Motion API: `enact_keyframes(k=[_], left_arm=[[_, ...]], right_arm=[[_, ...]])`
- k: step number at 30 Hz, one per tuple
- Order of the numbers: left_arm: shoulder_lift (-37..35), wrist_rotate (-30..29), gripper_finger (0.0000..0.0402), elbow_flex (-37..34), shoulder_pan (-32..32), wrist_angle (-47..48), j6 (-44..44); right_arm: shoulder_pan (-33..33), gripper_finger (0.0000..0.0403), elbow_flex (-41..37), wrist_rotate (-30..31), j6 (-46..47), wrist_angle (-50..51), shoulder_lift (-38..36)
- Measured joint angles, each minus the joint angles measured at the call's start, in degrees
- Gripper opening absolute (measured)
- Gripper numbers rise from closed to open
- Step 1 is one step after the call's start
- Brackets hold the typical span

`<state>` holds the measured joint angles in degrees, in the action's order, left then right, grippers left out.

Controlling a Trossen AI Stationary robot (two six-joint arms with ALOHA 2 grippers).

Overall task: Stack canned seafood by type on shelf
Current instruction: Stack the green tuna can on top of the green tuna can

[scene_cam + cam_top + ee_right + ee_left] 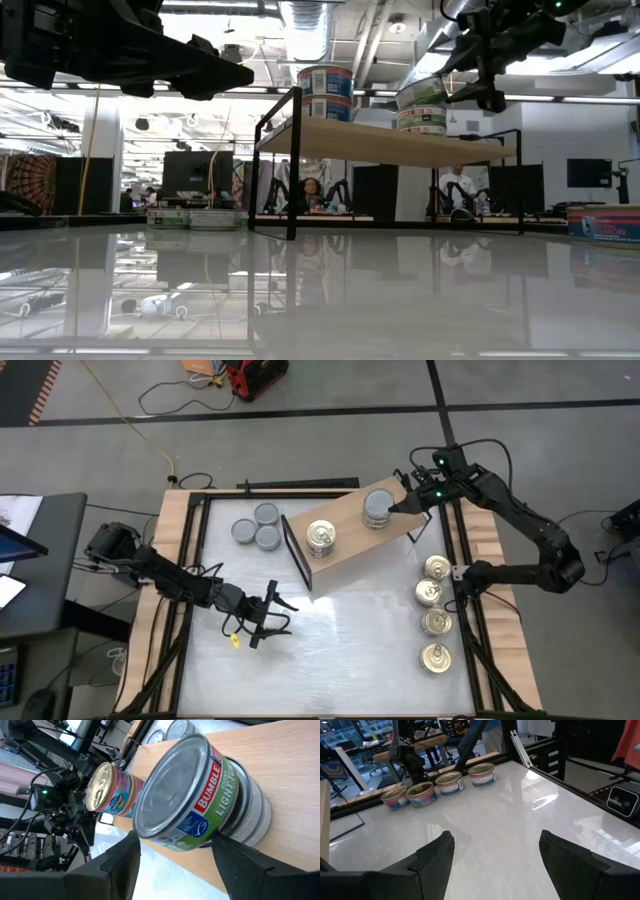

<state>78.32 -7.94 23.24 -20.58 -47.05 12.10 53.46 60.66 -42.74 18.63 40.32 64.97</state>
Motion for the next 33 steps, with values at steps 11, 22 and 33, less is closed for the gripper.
enact_keyframes(k=[11, 22, 33], left_arm=[[-1.43, 1.97, 0.0279, 0.02, -0.09, 0.96, -0.47], [-18.92, -5.96, 0.0279, 0.04, -0.13, 25.10, -4.77], [-35.37, -32.58, 0.0279, 0.04, 2.21, 50.59, -15.03]], right_arm=[[0.00, 0.0276, 0.91, 0.68, -1.15, 7.24, -0.02], [-12.94, 0.0276, 3.86, 20.09, -4.18, 15.56, -7.61], [-47.47, 0.0276, 2.61, 60.45, 8.88, 12.95, -11.80]])
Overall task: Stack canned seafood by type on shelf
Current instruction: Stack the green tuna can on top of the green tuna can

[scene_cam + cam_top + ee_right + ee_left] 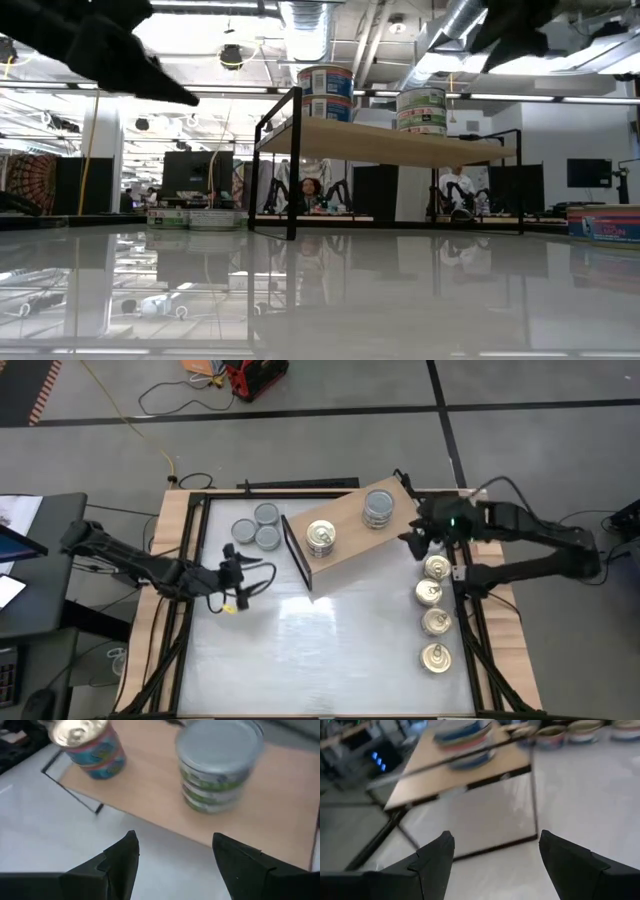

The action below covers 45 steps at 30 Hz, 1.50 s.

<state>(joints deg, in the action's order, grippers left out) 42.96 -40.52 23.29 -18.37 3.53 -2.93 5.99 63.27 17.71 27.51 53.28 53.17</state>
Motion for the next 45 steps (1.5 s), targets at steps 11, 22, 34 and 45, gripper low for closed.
enact_keyframes(k=[11, 22, 34, 45], left_arm=[[0.78, 4.05, 0.0261, 0.00, 0.20, 6.58, -2.49], [7.16, 4.20, 0.0260, 0.00, 1.18, 9.05, -6.20], [12.46, 1.21, 0.0260, 0.00, 2.80, 6.77, -1.33], [16.31, 5.88, 0.0260, -0.02, 9.02, -0.37, 5.36]], right_arm=[[-24.09, 0.0276, -8.62, 19.27, 7.28, -10.50, 5.57], [-30.91, 0.0276, -8.62, 25.37, 10.00, -15.45, 14.06], [-37.12, 0.0276, -8.62, 33.29, 10.23, -28.57, 28.09], [-37.12, 0.0276, -8.62, 32.25, 9.96, -26.61, 29.24]])
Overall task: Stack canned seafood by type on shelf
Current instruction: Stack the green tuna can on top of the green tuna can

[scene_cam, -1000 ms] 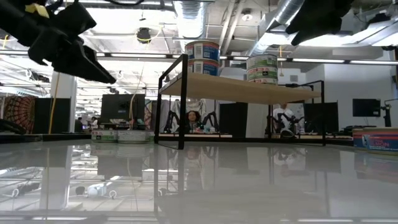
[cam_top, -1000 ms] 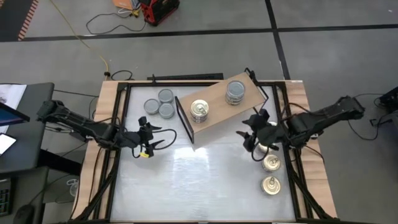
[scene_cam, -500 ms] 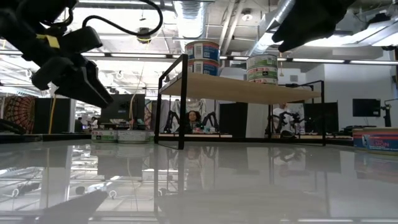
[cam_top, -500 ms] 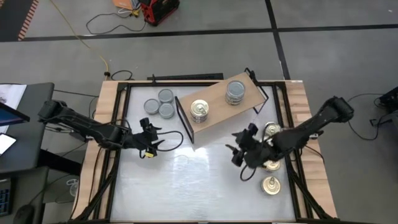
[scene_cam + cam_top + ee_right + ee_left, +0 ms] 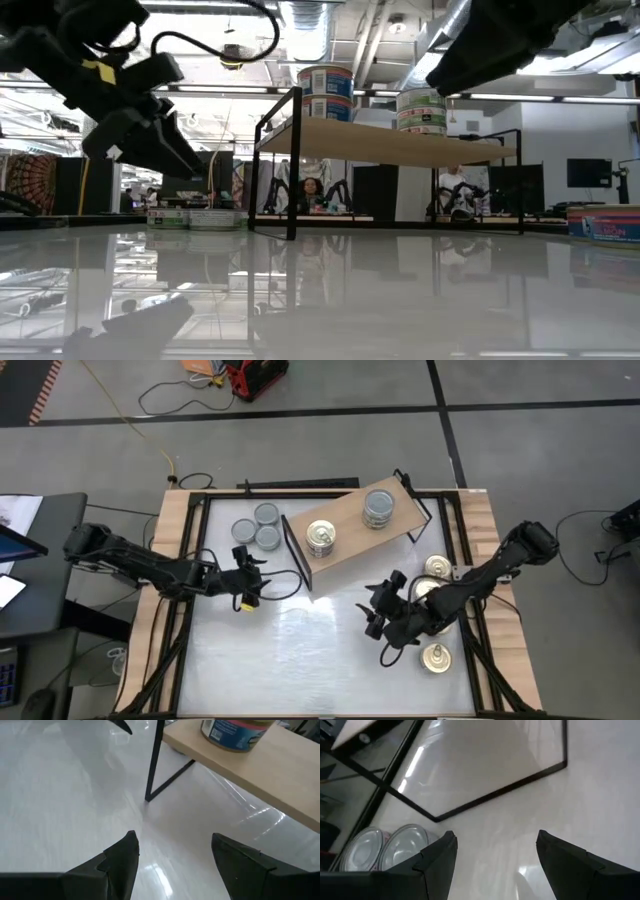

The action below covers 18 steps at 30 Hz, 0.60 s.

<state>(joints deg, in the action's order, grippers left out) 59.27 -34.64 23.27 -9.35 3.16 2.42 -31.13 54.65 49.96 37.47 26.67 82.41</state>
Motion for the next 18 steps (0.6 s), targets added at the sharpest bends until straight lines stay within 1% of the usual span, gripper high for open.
enact_keyframes(k=[4, 7, 12, 16, 18], left_arm=[[-0.60, 1.14, 0.0260, 0.00, 4.16, -0.24, 4.12], [-0.45, 1.31, 0.0260, -0.02, 6.05, 0.05, 8.57], [2.03, 1.35, 0.0260, -0.02, 9.12, -1.52, 14.87], [5.71, 3.40, 0.0260, -0.02, 13.18, -1.77, 15.33], [7.56, 3.24, 0.0259, -0.02, 15.31, -2.13, 15.33]], right_arm=[[0.10, 0.0276, -1.61, 1.95, 0.18, 0.53, -0.06], [0.76, 0.0276, -2.57, 2.29, 1.63, 0.41, -0.06], [0.79, 0.0276, -2.64, 2.51, 1.73, 0.05, -0.06], [0.73, 0.0276, -2.64, 2.51, 1.68, 0.10, -0.06], [0.73, 0.0276, -2.64, 2.51, 1.52, 0.14, -0.06]])
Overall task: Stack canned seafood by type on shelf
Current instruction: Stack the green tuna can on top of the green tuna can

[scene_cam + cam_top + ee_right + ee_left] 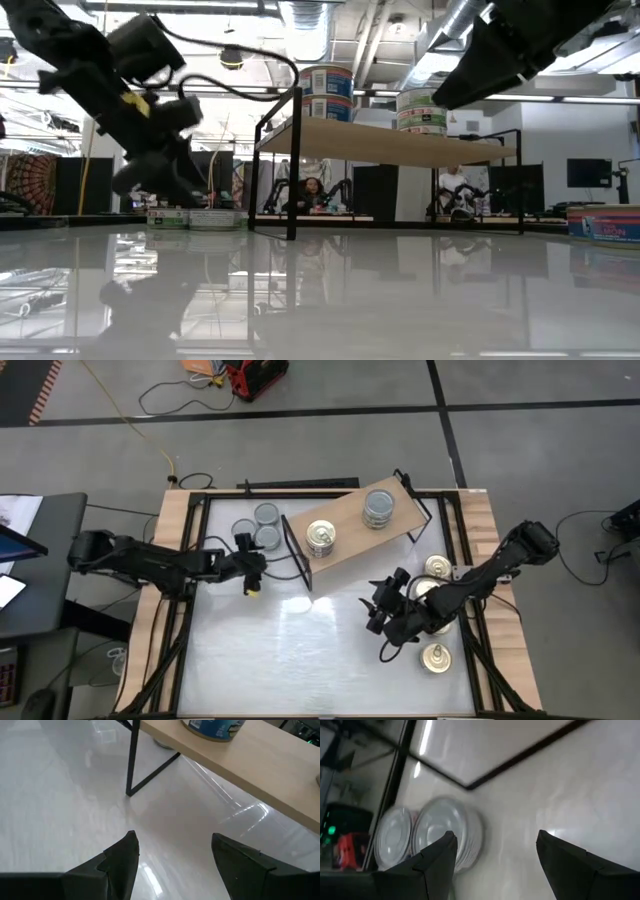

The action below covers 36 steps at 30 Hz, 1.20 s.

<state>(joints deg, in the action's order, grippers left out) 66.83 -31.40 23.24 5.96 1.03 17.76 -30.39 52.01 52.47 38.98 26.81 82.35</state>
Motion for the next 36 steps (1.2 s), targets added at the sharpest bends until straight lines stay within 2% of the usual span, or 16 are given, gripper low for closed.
enact_keyframes(k=[6, 14, 19, 27, 36], left_arm=[[3.99, -0.36, 0.0235, 0.00, 4.33, -3.02, 2.53], [9.56, -0.94, 0.0167, 0.00, 6.90, -6.00, 8.49], [11.67, -3.04, 0.0116, 0.04, 6.47, -7.42, 8.97], [11.65, -4.74, 0.0010, 0.26, 2.78, -3.89, 4.66], [11.96, -2.83, 0.0001, 1.24, 0.30, 3.53, -2.35]], right_arm=[[0.04, 0.0276, 0.00, 0.00, 0.02, -0.08, 0.00], [0.04, 0.0276, 0.00, -0.02, 0.02, -1.41, 0.02], [-0.05, 0.0276, 0.02, -0.02, 0.02, -2.06, 0.02], [-1.47, 0.0276, 0.05, -0.04, 0.18, -3.04, 0.02], [-1.40, 0.0276, 0.07, -0.02, 0.60, -3.15, 0.03]])
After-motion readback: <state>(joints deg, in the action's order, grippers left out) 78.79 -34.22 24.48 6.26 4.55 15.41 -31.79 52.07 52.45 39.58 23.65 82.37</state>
